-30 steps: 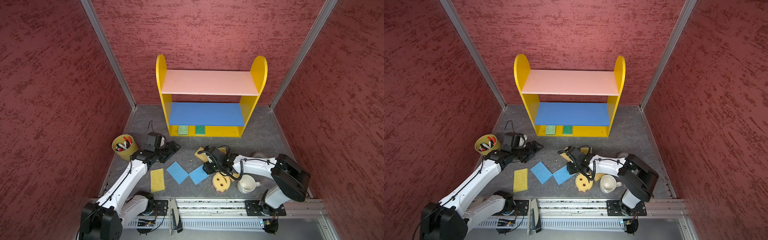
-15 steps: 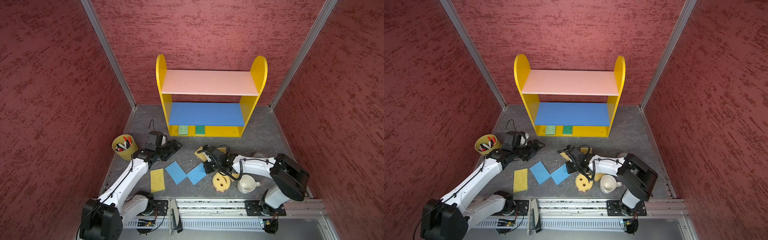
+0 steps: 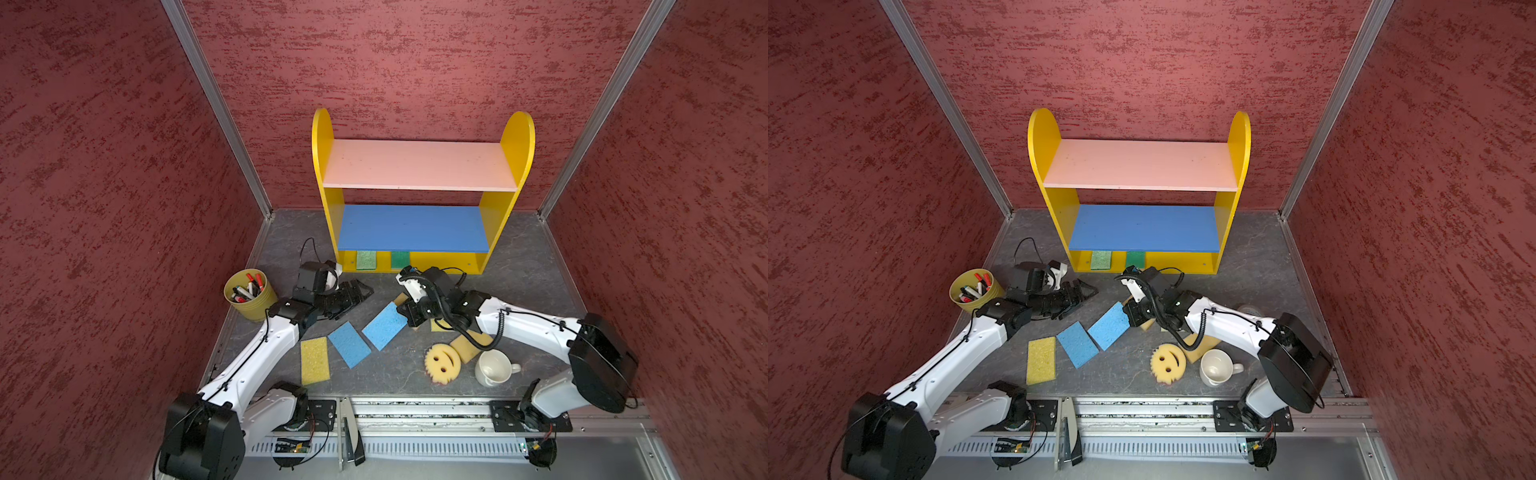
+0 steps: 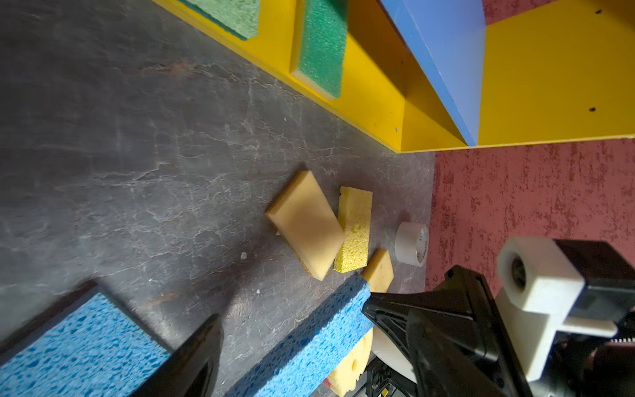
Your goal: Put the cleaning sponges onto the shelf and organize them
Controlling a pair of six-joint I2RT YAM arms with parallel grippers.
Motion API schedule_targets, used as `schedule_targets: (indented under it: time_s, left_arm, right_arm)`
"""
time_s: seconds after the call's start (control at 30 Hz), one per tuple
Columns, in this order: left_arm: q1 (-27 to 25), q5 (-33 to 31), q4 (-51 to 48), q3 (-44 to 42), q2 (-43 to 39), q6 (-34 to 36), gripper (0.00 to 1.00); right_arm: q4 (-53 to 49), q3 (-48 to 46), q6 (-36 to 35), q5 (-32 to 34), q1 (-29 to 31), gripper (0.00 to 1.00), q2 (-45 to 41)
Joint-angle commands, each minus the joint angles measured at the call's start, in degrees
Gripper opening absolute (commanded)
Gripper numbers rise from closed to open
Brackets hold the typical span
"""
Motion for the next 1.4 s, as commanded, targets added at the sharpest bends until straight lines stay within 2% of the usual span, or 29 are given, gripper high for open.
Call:
schedule_targets:
  time_s: [0.0,0.2,0.37,0.43,0.57,0.67,0.7,0.83,0.9,1.03,1.2,1.37]
  left_arm:
    - [-0.8,4.8,3.4,-0.8,0.0,3.7,0.86]
    - [-4.3,6.7,3.9,0.5,2.3,4.8,0.88]
    - [-7.3,9.4,9.1,0.5,6.1,2.8,0.77]
    - [-8.4,10.3,11.5,0.4,7.3,1.8,0.65]
    - [-9.3,10.2,11.9,1.5,9.0,1.0,0.28]
    - [-9.7,10.3,13.3,1.5,9.5,-0.1,0.13]
    - [-9.8,10.2,13.5,1.6,9.5,-0.5,0.11]
    - [-9.8,9.8,17.2,0.8,8.8,-3.0,0.1]
    - [-9.8,9.3,18.1,1.1,8.4,-3.7,0.09]
    - [-9.8,6.5,19.8,1.5,7.1,-5.2,0.08]
    - [-10.0,0.8,20.6,1.5,4.4,-6.0,0.08]
    - [-10.1,-3.7,21.4,0.3,1.8,-7.4,0.08]
  right_arm:
    - [0.0,1.8,-4.2,-8.7,-2.2,0.0,-2.1]
    - [2.5,3.1,-4.7,-14.9,-4.7,0.0,-2.6]
    - [4.0,4.5,-3.5,-16.9,-6.2,0.0,-1.0]
    - [6.2,4.1,-2.5,-17.6,-6.9,0.0,-0.7]
    - [9.2,3.6,-0.1,-19.1,-7.9,0.0,0.0]
    - [11.4,2.7,1.5,-18.5,-8.3,0.0,0.2]
    - [12.4,2.1,2.5,-18.4,-8.4,0.03,0.1]
    - [18.2,-1.5,6.8,-17.7,-8.6,0.43,-0.9]
    - [21.8,-4.4,9.8,-16.4,-8.8,0.57,-2.0]
    - [34.0,-12.2,19.1,-15.9,-9.0,0.65,-4.8]
    - [52.4,-20.5,32.2,-18.9,-8.3,0.66,-4.5]
    - [55.9,-20.2,32.9,-16.7,-3.1,0.67,-1.6]
